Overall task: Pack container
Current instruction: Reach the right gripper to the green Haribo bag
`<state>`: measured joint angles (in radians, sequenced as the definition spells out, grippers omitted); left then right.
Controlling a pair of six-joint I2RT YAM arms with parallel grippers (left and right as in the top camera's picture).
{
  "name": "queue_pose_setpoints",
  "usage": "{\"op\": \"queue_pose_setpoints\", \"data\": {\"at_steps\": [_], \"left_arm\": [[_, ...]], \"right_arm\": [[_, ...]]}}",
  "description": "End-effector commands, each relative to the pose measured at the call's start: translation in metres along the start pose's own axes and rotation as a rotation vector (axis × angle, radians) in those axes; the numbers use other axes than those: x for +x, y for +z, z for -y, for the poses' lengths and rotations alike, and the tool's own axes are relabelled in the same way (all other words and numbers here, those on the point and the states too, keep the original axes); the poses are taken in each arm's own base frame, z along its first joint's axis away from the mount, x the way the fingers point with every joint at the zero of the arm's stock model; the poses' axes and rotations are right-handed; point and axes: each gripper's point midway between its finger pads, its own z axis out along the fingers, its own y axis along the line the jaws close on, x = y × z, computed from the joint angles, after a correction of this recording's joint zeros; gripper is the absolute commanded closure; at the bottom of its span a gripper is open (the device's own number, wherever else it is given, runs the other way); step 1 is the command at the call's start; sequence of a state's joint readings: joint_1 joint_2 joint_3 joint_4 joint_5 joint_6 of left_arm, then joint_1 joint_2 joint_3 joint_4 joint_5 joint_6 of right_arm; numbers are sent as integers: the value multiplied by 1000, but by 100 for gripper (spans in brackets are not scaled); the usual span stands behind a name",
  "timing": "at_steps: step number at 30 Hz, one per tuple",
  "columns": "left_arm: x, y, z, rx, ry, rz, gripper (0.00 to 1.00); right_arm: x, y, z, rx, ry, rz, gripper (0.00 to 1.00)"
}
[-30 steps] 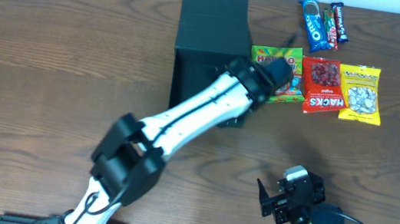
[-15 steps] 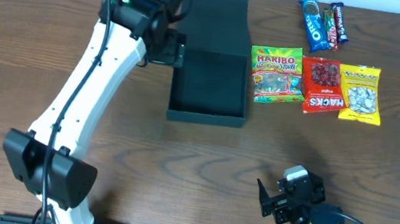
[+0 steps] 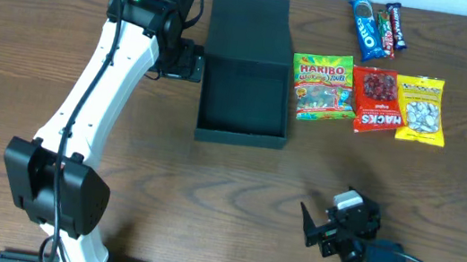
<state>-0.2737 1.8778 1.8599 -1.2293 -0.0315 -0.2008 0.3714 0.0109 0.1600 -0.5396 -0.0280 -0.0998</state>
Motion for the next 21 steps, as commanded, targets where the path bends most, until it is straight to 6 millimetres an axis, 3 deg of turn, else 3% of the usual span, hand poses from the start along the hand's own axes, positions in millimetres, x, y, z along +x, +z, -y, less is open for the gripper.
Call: {"op": "queue_pose_setpoints", "data": {"at_steps": [1, 4, 6, 14, 21], "left_arm": [[1, 2, 2, 22, 18, -13, 5], [1, 2, 3, 25, 19, -13, 5], [1, 2, 3, 29, 34, -14, 5], [-3, 2, 5, 33, 35, 3, 5], [-22, 1, 8, 45, 29, 81, 5]], "right_arm": [[-22, -3, -25, -161, 156, 89, 1], [-51, -19, -65, -449, 471, 127, 1], [-55, -24, -73, -514, 612, 94, 1], [-107, -22, -4, -228, 704, 404, 1], [-113, -4, 28, -162, 765, 266, 1]]}}
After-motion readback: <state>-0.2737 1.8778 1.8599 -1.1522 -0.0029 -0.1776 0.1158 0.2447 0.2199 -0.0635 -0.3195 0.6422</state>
